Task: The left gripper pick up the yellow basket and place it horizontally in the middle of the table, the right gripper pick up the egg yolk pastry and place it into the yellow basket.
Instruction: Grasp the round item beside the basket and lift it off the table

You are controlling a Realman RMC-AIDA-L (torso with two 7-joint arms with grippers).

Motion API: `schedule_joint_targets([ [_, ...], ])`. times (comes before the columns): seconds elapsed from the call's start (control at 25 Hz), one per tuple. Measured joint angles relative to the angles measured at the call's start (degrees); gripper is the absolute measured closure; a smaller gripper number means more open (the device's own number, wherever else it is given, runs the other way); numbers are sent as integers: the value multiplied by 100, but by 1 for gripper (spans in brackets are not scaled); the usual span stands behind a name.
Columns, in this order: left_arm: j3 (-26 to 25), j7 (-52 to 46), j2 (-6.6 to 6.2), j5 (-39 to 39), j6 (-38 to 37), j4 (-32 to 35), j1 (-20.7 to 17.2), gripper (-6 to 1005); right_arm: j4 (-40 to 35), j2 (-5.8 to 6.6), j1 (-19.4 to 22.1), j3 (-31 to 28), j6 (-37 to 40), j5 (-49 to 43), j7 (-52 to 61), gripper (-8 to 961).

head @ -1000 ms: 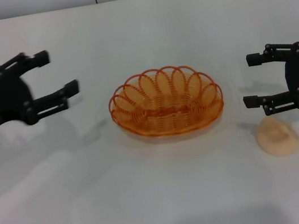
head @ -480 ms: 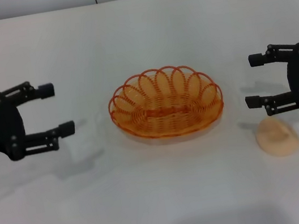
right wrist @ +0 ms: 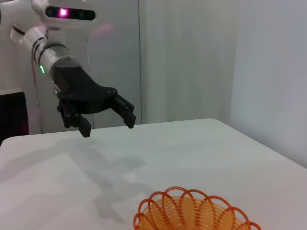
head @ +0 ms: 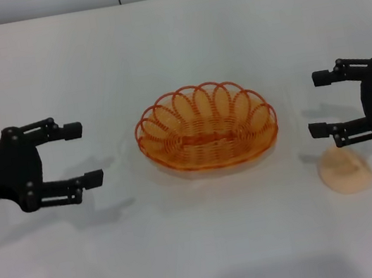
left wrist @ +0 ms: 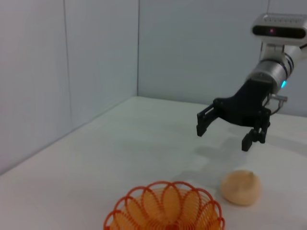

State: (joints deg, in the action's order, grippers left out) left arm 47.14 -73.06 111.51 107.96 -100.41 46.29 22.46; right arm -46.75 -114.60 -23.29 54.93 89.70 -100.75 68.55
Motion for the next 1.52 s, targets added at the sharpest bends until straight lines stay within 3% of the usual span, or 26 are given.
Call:
schedule_joint_targets([
  [0.44,-6,-61,1,243,-280,17,46,143,-302,196,74,47,238,-214,449,85],
  [0.68,-6,-60,-37,254,-371,18,53,143,-941,159,166,42,379,-849,1045,85],
  [1.08,11,-121,-48,462,-344,15,122,144,-1146,219,45,17,446,-1448,1556,85],
  [1.52,-9,-361,24,768,-378,205,272,145,-1542,164,-223,133,483,-2552,2836,84],
])
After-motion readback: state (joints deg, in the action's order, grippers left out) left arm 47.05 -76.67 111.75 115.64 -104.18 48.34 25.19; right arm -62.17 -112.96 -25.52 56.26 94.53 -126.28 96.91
